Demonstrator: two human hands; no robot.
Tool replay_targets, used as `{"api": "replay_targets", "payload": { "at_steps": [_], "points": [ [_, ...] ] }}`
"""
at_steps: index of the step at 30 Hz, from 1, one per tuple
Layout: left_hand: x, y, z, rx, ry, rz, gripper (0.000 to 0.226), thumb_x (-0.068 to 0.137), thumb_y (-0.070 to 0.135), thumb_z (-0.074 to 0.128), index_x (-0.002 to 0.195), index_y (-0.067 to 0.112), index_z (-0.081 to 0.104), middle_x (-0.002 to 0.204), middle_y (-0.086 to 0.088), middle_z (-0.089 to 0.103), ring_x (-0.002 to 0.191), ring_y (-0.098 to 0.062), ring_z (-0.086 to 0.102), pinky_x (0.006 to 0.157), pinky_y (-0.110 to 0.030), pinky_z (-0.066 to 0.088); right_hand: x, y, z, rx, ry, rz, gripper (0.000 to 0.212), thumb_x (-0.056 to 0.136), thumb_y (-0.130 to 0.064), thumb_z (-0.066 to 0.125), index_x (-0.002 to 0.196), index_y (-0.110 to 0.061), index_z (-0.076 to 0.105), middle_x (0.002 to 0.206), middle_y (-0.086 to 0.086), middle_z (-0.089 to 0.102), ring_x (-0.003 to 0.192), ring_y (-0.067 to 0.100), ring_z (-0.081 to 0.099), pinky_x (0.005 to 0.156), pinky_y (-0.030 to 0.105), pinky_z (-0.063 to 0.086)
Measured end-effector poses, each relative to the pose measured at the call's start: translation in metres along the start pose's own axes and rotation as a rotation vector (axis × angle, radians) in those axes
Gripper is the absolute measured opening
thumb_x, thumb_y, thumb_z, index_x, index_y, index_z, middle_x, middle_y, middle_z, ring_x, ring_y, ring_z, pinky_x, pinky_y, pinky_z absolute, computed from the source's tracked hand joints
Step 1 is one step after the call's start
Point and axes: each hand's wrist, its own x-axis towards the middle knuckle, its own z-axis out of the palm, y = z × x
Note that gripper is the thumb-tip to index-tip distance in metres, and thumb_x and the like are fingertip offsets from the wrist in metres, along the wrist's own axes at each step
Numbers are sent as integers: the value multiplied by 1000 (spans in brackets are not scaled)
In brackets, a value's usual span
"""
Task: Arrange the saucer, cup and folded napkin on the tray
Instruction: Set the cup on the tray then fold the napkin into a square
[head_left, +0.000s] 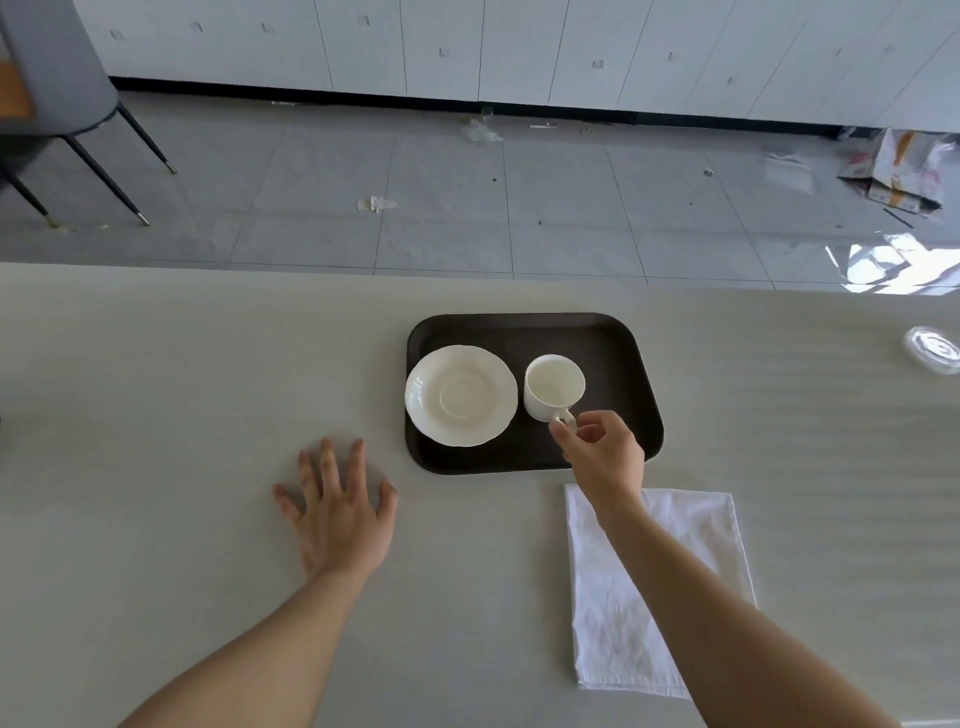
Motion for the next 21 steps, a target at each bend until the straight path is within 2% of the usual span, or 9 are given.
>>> {"api": "replay_targets", "payload": {
  "at_steps": [4, 8, 10, 13, 15, 18, 21],
  "points": [
    [1, -1, -1, 5, -24, -1, 65, 90, 54, 38, 149, 30, 23, 160, -9, 18, 148, -32, 4, 113, -66, 3, -13, 20, -22, -17, -23, -10, 20, 86, -34, 76, 99, -25, 66, 78, -10, 70, 76, 9, 67, 63, 24, 51],
    [3, -2, -2, -13, -57, 7, 65, 91, 52, 41, 150, 30, 23, 161, -10, 16, 148, -31, 2, 112, -66, 0, -26, 45, -53, -50, -5, -33, 8, 90, -21, 67, 98, -23, 68, 77, -6, 72, 76, 19, 69, 64, 29, 55],
    [4, 1, -6, -43, -74, -7, 66, 90, 47, 48, 149, 26, 27, 160, -13, 18, 148, -33, 5, 112, -67, 3, -31, 58, -69, -85, 10, -57, 9, 92, -17, 66, 99, -20, 70, 79, -6, 71, 77, 18, 69, 64, 25, 52],
    [-6, 19, -16, -94, -53, 29, 68, 84, 33, 65, 143, 13, 38, 150, -25, 32, 143, -42, 20, 109, -70, 15, -39, 78, -89, -164, 24, -95, 15, 93, -14, 65, 106, -16, 72, 92, -4, 73, 83, 15, 68, 66, 19, 48],
    [-26, 41, -23, -123, 1, 168, 61, 80, 24, 68, 135, 8, 48, 138, -28, 44, 132, -47, 36, 104, -67, 30, -45, 90, -100, -212, 38, -133, 15, 92, -10, 67, 105, -14, 73, 100, -2, 74, 86, 15, 68, 67, 18, 49],
    [-73, 78, -28, -199, 36, 486, 51, 77, 25, 61, 124, 7, 59, 129, -24, 54, 116, -44, 52, 96, -54, 45, -56, 103, -115, -285, 50, -221, 19, 89, -4, 69, 106, -13, 74, 109, 1, 73, 93, 21, 69, 76, 31, 55],
    [-123, 113, -25, -208, -97, 778, 50, 83, 31, 62, 130, 16, 54, 136, -16, 53, 128, -36, 49, 103, -49, 45, -65, 113, -127, -429, 67, -342, 24, 87, -2, 73, 109, -11, 75, 113, 3, 73, 103, 26, 66, 76, 28, 50]
  ]
}}
